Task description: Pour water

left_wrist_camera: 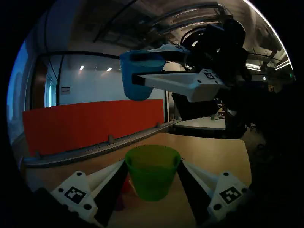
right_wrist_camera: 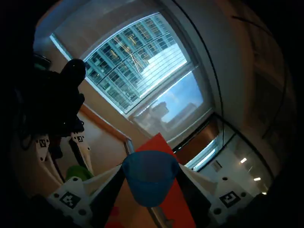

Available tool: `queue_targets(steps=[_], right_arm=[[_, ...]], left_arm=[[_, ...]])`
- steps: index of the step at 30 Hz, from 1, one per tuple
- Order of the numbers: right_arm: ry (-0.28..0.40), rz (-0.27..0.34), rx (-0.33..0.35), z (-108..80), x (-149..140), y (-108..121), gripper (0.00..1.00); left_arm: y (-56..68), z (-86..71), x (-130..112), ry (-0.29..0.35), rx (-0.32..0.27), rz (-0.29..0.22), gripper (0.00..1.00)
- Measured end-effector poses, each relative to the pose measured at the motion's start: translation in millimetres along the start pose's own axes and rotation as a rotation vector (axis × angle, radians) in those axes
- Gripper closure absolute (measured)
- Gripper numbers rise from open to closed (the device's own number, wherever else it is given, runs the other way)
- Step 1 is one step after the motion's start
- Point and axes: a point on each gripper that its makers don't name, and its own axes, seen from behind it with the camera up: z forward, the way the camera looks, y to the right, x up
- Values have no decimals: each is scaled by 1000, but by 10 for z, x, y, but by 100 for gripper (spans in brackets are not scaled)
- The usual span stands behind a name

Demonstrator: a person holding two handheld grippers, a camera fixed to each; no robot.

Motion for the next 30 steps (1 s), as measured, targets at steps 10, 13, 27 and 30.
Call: queue_targets(steps=[10, 13, 27, 30], right_arm=[[31, 292, 30, -16, 101, -82, 9], [47, 382, 38, -22, 159, -64, 9], [89, 739, 84, -37, 285, 24, 9], [87, 752, 82, -51, 257, 36, 9]], left_arm=[[-16, -5, 13, 2, 7, 5, 15], [-22, -10, 23, 4, 10, 5, 14], [-32, -42, 67, 11, 16, 11, 14], [-37, -50, 70, 9, 19, 14, 15]])
